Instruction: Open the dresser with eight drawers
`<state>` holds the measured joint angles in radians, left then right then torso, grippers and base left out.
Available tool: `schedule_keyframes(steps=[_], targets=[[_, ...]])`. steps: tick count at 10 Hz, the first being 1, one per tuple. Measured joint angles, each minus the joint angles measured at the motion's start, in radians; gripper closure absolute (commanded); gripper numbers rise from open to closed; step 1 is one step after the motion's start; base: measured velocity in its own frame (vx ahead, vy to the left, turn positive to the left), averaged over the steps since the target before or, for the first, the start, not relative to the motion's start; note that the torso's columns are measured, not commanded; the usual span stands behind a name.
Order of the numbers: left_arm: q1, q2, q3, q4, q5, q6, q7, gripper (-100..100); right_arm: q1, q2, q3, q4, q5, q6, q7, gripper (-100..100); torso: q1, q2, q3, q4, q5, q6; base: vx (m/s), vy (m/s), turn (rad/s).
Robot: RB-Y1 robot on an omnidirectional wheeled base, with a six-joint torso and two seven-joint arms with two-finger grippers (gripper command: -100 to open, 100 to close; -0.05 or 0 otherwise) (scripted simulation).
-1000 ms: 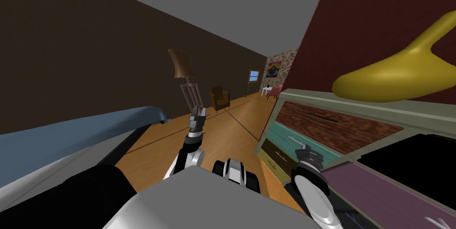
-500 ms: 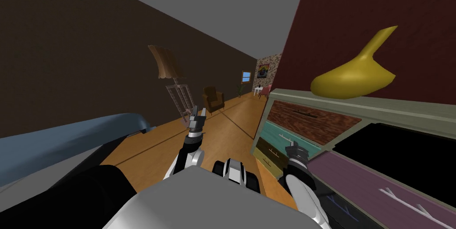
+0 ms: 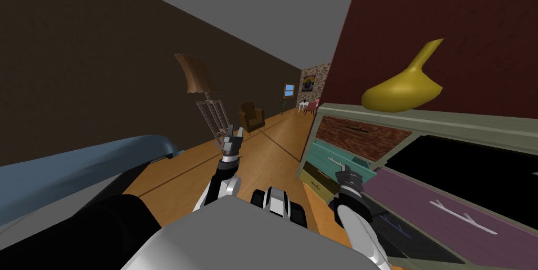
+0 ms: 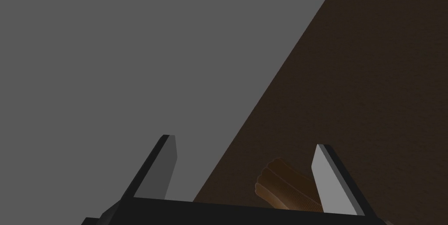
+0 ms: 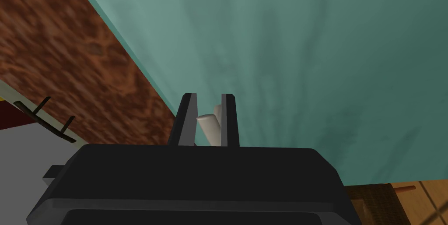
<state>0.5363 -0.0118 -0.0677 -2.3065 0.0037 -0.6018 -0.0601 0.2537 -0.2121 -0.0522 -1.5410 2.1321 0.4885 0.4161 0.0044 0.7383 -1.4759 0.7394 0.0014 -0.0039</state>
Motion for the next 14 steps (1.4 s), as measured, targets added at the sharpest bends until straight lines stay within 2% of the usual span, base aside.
schedule_keyframes(steps=[4, 5, 12, 14], targets=[[0.000, 0.000, 0.000, 0.000, 0.000, 0.000, 0.000, 0, 0.010, 0.004, 0.007, -0.011, 0.008, -0.006, -0.003, 100, -0.001, 0.000, 0.000, -0.001, -0.001, 0.002, -0.117, 0.086, -0.027], [0.000, 0.000, 0.000, 0.000, 0.000, 0.000, 0.000, 0, 0.012, 0.008, 0.006, -0.016, 0.008, -0.011, 0.001, -100, 0.000, -0.001, 0.000, 0.000, 0.000, 0.000, -0.047, 0.085, -0.146], [0.000, 0.000, 0.000, 0.000, 0.000, 0.000, 0.000, 0, -0.028, -0.038, -0.096, -0.100, -0.095, -0.203, 0.067, -100, -0.004, 0.002, 0.001, -0.001, -0.001, 0.004, 0.014, 0.064, -0.095], [0.000, 0.000, 0.000, 0.000, 0.000, 0.000, 0.000, 0, -0.042, -0.056, -0.115, -0.106, -0.120, -0.250, 0.078, -100, -0.001, 0.004, 0.002, 0.003, 0.002, 0.005, 0.006, 0.049, -0.056]])
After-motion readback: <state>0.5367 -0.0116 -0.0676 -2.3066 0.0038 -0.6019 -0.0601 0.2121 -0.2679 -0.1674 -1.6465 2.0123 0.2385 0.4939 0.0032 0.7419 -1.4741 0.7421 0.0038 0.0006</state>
